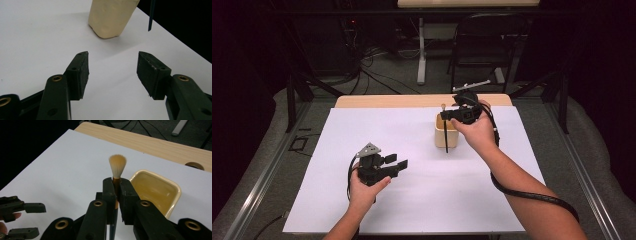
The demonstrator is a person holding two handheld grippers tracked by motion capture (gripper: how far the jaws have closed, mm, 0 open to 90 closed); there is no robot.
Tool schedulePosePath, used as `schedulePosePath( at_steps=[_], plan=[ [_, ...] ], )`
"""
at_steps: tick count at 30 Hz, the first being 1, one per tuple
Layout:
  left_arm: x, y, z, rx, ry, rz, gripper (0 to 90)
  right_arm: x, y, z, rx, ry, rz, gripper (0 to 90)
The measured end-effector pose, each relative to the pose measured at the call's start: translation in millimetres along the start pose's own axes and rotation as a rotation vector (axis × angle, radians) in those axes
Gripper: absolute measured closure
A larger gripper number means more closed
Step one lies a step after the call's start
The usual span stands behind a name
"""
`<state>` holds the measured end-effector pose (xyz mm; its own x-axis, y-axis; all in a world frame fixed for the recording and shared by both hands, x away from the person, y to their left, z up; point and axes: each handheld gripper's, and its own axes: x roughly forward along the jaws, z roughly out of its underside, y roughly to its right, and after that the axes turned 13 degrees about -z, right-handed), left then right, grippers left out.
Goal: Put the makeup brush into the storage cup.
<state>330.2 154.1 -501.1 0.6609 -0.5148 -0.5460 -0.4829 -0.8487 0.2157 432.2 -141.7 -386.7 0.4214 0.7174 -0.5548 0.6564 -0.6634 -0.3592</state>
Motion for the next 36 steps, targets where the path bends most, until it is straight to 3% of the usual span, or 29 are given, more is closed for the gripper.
schedulePosePath(
  at_steps=[13, 36],
  plan=[
    [0.4, -0.1, 0.4, -0.002, 0.000, -0.001, 43.3, -9.7, 7.9, -21.1, 0.019, 0.023, 0.046, 84.1],
    [0.8, -2.1, 0.9, -0.006, 0.000, -0.012, 43.3, -6.5, 20.6, -43.5, 0.039, 0.066, 0.102, 84.1]
  ],
)
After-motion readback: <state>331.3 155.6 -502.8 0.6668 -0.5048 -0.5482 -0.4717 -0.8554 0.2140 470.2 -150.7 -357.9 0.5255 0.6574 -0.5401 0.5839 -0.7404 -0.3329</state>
